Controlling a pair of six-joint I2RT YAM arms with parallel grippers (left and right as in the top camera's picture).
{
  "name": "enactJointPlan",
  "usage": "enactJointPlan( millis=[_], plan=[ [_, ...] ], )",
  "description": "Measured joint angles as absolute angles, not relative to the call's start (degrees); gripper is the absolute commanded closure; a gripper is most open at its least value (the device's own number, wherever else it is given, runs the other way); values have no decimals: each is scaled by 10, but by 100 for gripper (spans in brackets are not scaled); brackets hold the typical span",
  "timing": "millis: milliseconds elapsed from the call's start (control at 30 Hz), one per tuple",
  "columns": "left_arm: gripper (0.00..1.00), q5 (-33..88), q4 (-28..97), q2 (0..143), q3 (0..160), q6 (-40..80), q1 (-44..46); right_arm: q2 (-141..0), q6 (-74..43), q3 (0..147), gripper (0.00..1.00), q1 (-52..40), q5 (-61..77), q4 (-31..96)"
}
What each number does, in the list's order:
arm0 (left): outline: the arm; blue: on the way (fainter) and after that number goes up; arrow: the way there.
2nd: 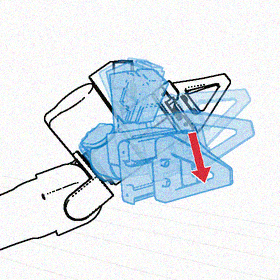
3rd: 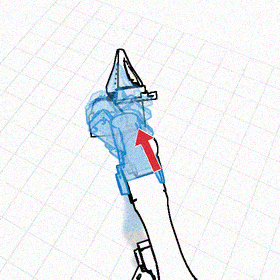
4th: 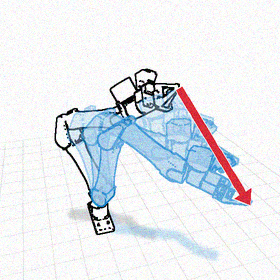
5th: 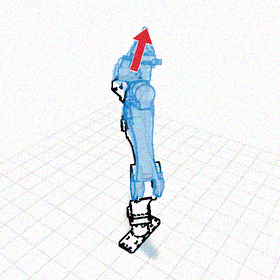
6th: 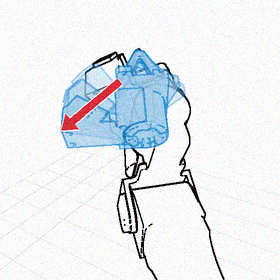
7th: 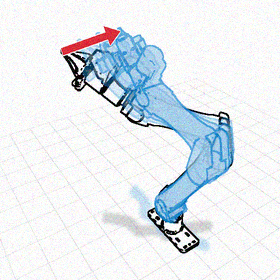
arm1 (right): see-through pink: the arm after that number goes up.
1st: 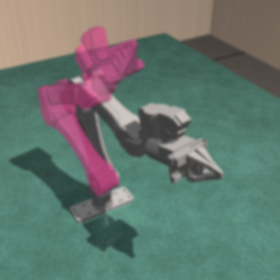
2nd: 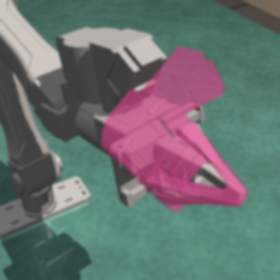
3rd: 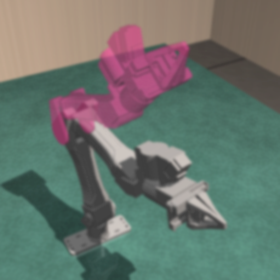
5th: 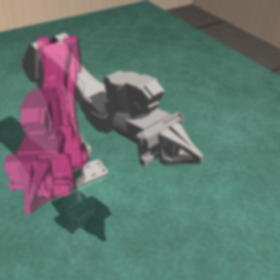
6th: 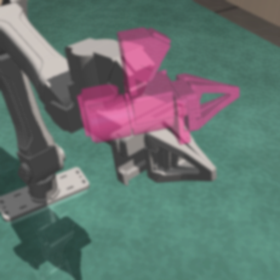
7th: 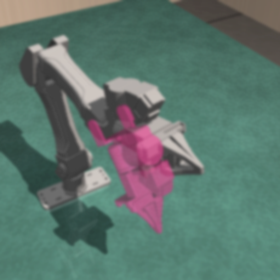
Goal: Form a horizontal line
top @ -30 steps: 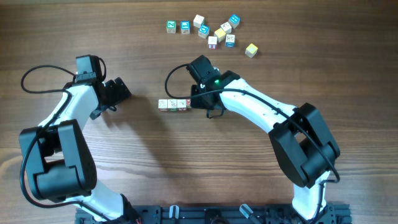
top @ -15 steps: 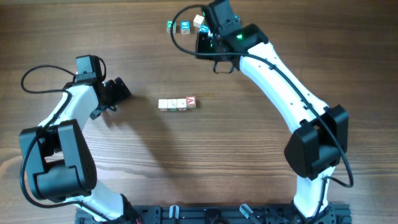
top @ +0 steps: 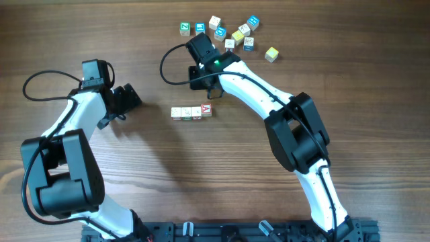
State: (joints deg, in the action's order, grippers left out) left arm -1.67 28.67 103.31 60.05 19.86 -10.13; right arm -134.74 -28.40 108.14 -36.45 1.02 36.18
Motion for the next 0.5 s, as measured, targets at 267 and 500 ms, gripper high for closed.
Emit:
enactJointPlan(
  millis=[267,500],
  plan=[
    [0,-17,287,1033,601,199,-101,-1347,-284,1080,96,-365,10,373],
    [0,-17,287,1033,601,199,-101,-1348,-300,1078,96,-366,11,455]
  ],
)
